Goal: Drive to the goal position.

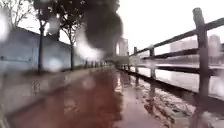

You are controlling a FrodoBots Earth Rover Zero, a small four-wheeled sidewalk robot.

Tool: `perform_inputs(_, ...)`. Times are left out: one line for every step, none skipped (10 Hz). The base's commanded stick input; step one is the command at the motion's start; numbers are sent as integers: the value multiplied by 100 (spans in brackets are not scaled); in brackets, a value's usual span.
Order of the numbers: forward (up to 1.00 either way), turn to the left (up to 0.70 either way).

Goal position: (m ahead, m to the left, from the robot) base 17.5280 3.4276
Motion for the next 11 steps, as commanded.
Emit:
perform_inputs(100,1)
perform_inputs(100,1)
perform_inputs(100,1)
perform_inputs(100,1)
perform_inputs(100,-8)
perform_inputs(100,-25)
perform_inputs(100,-31)
perform_inputs(100,-16)
perform_inputs(100,-1)
perform_inputs(100,1)
perform_inputs(100,1)
